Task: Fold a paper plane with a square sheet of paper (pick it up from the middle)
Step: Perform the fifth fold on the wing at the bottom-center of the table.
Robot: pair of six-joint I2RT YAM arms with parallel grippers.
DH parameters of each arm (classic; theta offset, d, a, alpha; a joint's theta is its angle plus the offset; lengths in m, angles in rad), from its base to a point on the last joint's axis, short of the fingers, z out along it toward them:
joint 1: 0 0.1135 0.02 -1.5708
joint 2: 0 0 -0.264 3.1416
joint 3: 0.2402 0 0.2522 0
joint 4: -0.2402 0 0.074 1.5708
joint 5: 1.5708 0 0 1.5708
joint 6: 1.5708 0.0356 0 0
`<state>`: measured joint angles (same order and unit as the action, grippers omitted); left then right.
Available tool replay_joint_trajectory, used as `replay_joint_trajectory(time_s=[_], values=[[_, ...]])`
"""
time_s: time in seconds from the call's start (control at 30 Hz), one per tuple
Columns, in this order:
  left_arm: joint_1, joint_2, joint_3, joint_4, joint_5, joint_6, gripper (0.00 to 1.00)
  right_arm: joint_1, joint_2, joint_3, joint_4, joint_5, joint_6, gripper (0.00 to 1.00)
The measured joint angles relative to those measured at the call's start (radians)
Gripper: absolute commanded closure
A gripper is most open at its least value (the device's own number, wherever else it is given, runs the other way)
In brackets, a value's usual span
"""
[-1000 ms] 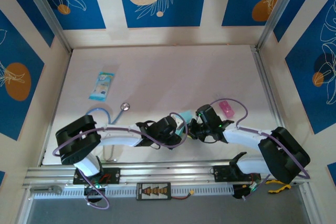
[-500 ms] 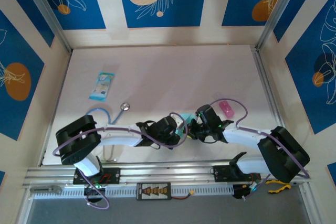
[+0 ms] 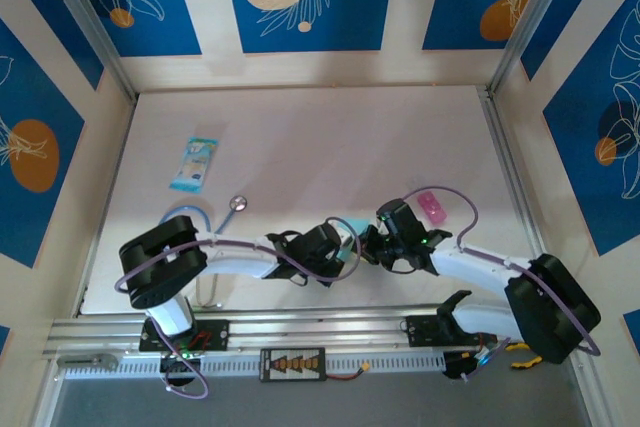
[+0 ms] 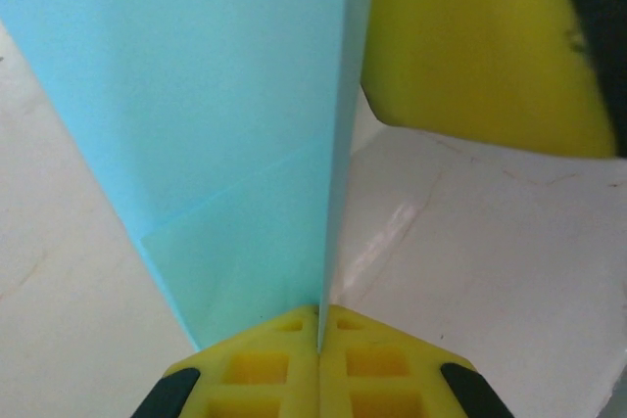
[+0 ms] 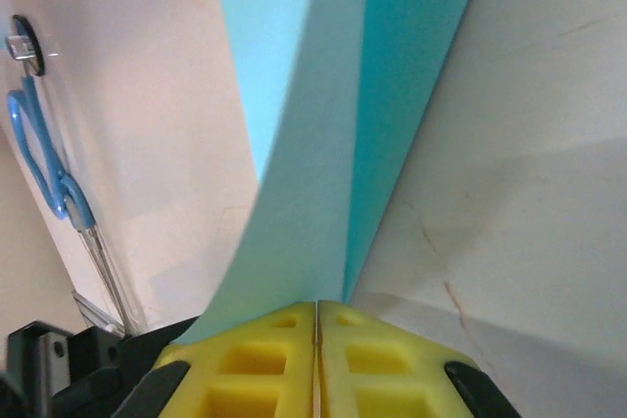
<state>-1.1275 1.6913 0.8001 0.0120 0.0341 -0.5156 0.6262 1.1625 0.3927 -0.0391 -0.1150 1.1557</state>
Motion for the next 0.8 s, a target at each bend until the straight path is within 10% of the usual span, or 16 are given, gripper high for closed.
replay_joint_trajectory(time_s=[0.8], values=[[0.130,0.069,-0.024,0.167,0.343,-0.055,0.98,-0.046,-0.059,-0.071,0.155,-0.062,-0.108,0.93]])
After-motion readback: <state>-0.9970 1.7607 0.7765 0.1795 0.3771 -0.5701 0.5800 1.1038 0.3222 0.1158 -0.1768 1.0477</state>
